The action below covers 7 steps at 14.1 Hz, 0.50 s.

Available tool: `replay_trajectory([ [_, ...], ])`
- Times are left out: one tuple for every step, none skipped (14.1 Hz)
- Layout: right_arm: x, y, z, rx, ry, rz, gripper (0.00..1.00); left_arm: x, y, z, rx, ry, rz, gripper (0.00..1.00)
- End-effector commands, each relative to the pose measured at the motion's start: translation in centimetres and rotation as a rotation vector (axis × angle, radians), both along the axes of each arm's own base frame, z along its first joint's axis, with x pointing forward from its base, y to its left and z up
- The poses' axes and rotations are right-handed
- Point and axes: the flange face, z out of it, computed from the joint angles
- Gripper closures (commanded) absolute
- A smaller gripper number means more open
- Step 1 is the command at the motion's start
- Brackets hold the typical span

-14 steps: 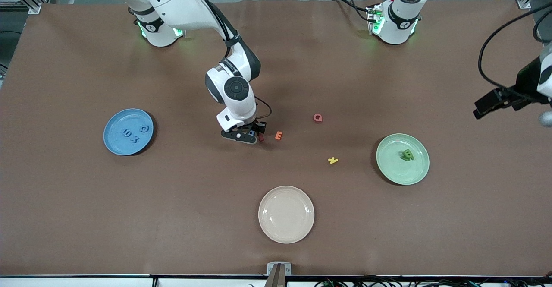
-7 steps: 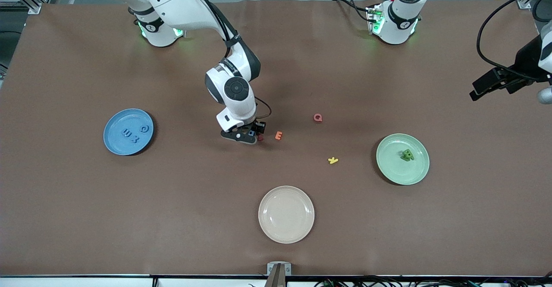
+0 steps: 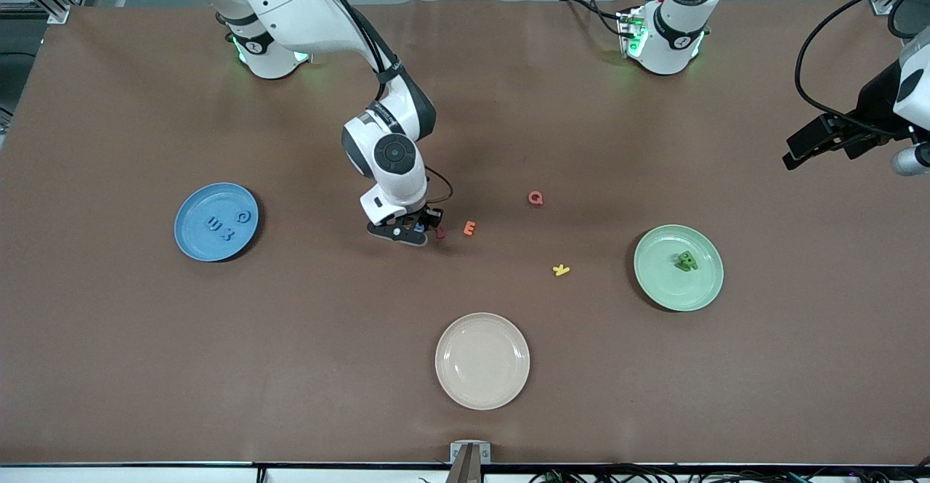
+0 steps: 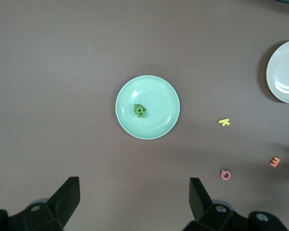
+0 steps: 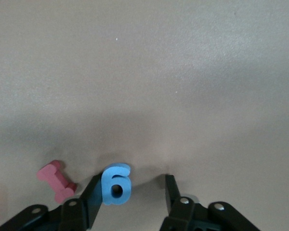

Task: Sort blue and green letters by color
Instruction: 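Grasp the blue 6 with the right gripper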

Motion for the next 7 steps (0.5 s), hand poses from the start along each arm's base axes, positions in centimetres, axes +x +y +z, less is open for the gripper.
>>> replay_trajectory([
  [0.9,-0.4,0.3,0.005,-0.014,0.014,0.47,-0.1,-0.1,0.1,-0.019,-0.012,-0.016,0.00],
  [1.0,-0.3,0.4,0.007,-0.018,0.015,0.49,0.0,-0.3,0.3,-0.019,-0.016,-0.019,0.00],
  [0.9,-0.2,0.4,0.008,-0.018,0.015,0.51,-0.2,-0.5,0.6,-0.021,-0.021,-0.022,0.00],
  [0.9,-0.1,0.4,0.008,-0.018,0.015,0.55,-0.5,-1.0,0.9,-0.021,-0.024,-0.032,0.00],
  [0.8,-0.1,0.3,0.006,-0.015,0.015,0.62,-0.5,-1.3,1.1,-0.019,-0.027,-0.038,0.00],
  [0.8,-0.1,0.3,0.008,-0.014,0.015,0.73,-0.6,-1.3,1.5,-0.021,-0.032,-0.041,0.00],
  [0.8,-0.1,0.3,0.008,-0.014,0.012,0.87,-0.8,-1.3,1.5,-0.020,-0.026,-0.046,0.00],
])
